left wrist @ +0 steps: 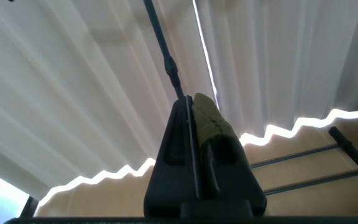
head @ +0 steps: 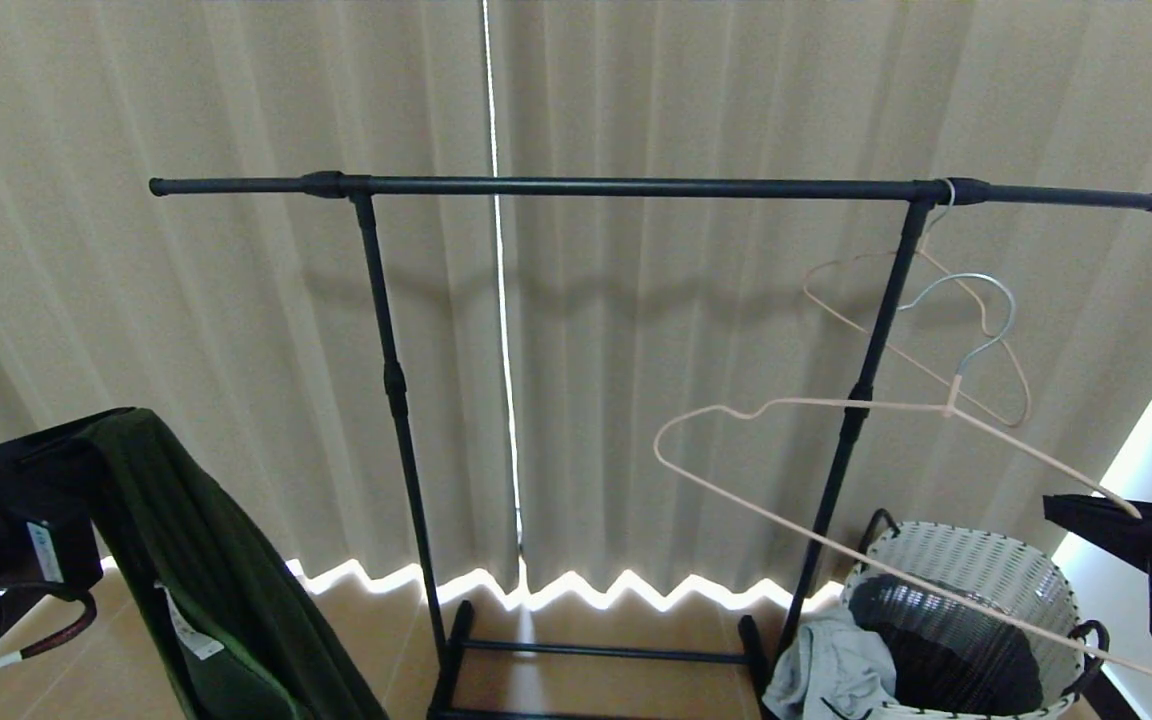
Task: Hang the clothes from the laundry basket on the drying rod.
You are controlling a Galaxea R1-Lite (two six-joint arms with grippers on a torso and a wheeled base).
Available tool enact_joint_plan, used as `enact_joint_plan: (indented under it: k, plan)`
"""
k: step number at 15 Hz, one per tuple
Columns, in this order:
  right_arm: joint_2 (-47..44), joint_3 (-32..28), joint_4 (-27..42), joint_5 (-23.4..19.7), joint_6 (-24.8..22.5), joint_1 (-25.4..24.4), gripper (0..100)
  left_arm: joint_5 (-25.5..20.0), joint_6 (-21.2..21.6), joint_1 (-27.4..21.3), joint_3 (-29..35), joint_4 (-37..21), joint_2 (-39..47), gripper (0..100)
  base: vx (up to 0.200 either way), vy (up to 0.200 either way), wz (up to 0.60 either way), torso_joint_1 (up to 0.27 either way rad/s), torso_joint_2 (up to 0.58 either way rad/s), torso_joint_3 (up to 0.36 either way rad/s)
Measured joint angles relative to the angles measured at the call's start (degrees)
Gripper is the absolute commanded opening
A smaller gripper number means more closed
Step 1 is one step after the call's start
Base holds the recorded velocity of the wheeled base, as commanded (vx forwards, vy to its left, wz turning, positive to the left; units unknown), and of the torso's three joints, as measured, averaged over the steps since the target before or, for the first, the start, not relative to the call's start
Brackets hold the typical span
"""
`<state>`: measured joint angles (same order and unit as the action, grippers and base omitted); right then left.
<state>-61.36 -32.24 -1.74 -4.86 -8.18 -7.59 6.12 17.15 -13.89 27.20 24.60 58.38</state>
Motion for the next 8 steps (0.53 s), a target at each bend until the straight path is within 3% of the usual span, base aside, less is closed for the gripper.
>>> enact_joint_plan:
  k: [5,8]
  plan:
    - [-0.4,1.7,0.1,3.0,8.4,-8.1,0,4.2,-2.8,-1.7,3.7,-0.1,4.9,0,0.0,0.0,0.0,0.0,0.0,0.0]
    - [-1.7,1.5,-0.8,4.0,11.8,-12.5,0,10.8,-6.7,-6.7,7.5,-0.1,9.0,0,0.0,0.0,0.0,0.0,0.0,0.0]
